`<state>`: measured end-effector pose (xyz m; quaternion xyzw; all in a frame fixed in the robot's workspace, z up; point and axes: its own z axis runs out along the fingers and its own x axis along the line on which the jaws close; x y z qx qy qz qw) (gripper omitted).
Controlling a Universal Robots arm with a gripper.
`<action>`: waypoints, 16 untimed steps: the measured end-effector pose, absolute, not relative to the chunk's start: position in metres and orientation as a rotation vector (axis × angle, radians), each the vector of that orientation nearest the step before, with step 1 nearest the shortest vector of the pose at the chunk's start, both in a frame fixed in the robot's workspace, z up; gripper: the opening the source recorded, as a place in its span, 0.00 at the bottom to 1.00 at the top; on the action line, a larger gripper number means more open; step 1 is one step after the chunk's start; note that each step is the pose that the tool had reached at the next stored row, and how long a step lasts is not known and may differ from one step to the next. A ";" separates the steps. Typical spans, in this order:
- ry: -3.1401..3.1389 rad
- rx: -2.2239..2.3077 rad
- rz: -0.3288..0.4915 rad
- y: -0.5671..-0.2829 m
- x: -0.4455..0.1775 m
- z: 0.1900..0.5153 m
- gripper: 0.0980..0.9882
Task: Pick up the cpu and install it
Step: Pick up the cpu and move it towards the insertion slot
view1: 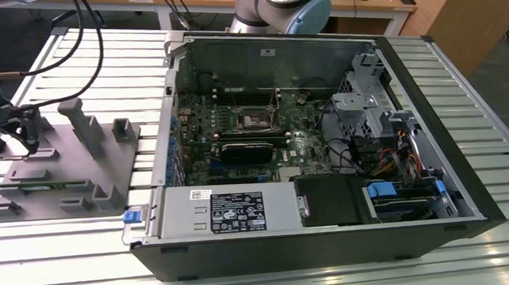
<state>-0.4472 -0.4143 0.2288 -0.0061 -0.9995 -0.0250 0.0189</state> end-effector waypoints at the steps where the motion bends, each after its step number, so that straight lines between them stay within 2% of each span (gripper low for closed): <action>1: -3.103 -0.019 -0.078 -0.414 -0.447 0.229 0.50; 16: -3.103 -0.019 -0.078 -0.414 -0.447 0.234 0.50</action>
